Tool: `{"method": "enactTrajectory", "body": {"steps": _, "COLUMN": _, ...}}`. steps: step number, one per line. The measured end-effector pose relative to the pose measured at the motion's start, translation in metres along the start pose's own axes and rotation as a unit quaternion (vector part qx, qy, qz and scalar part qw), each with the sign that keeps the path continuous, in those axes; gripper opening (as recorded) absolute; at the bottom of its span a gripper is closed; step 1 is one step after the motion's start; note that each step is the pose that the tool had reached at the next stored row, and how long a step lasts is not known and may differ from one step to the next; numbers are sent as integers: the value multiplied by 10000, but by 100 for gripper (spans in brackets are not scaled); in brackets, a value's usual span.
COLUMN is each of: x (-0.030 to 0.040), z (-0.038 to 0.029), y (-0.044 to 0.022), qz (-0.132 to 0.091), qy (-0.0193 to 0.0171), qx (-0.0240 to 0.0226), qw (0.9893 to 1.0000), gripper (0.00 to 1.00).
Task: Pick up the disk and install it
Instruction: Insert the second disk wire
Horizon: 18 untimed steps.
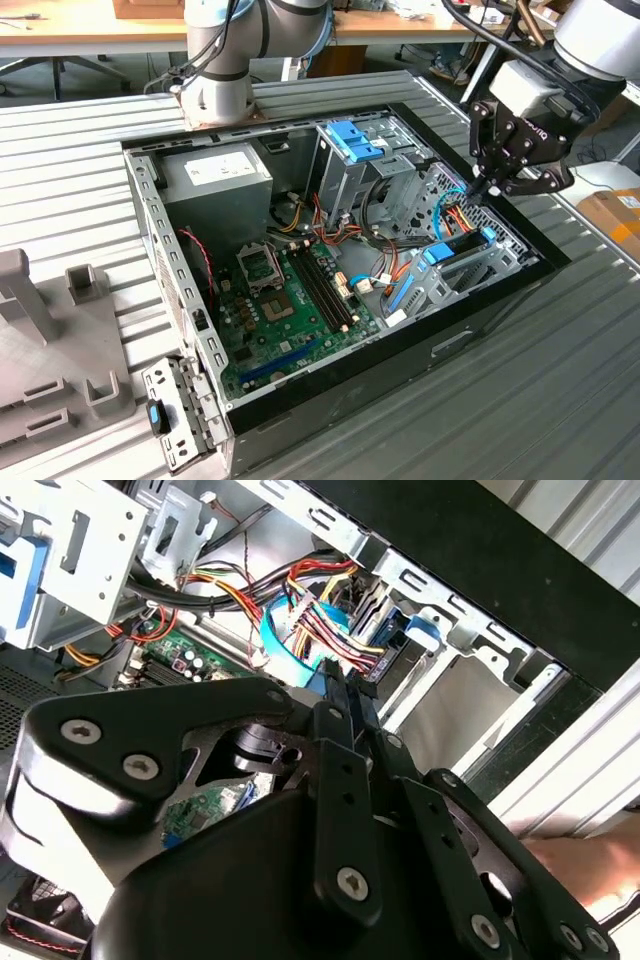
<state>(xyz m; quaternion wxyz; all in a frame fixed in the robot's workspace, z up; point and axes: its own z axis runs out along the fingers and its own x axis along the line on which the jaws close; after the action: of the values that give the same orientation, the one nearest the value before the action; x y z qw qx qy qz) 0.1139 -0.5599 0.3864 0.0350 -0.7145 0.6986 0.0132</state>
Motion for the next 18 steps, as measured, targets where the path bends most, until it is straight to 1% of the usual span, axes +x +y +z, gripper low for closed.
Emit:
{"method": "enactTrajectory", "body": {"steps": 1, "x": 16, "z": 0, "y": 2, "qz": -6, "qy": -128, "qx": 14, "qw": 9999, "gripper": 16}}
{"method": "enactTrajectory", "body": {"steps": 2, "x": 81, "z": -3, "y": 5, "qz": -51, "qy": -157, "qx": 139, "qw": 9998, "gripper": 16}}
{"method": "enactTrajectory", "body": {"steps": 4, "x": 123, "z": -2, "y": 14, "qz": -85, "qy": -180, "qx": 218, "qw": 9996, "gripper": 16}}
{"method": "enactTrajectory", "body": {"steps": 7, "x": 163, "z": -3, "y": 27, "qz": -101, "qy": -194, "qx": 274, "qw": 9994, "gripper": 16}}
{"method": "enactTrajectory", "body": {"steps": 8, "x": 175, "z": -3, "y": 31, "qz": -106, "qy": -200, "qx": 286, "qw": 9993, "gripper": 16}}
{"method": "enactTrajectory", "body": {"steps": 9, "x": 192, "z": -3, "y": 44, "qz": -116, "qy": -211, "qx": 305, "qw": 9992, "gripper": 16}}
{"method": "enactTrajectory", "body": {"steps": 10, "x": 203, "z": -5, "y": 58, "qz": -127, "qy": -220, "qx": 317, "qw": 9992, "gripper": 16}}
{"method": "enactTrajectory", "body": {"steps": 12, "x": 206, "z": -4, "y": 88, "qz": -136, "qy": -226, "qx": 325, "qw": 9991, "gripper": 16}}
{"method": "enactTrajectory", "body": {"steps": 15, "x": 206, "z": -5, "y": 153, "qz": -139, "qy": -226, "qx": 328, "qw": 9991, "gripper": 16}}
{"method": "enactTrajectory", "body": {"steps": 16, "x": 206, "z": -5, "y": 153, "qz": -141, "qy": -226, "qx": 328, "qw": 9991, "gripper": 16}}
{"method": "enactTrajectory", "body": {"steps": 17, "x": 216, "z": -3, "y": 162, "qz": -142, "qy": -265, "qx": 358, "qw": 9989, "gripper": 16}}
{"method": "enactTrajectory", "body": {"steps": 18, "x": 239, "z": 4, "y": 170, "qz": -143, "qy": -283, "qx": 379, "qw": 9988, "gripper": 16}}
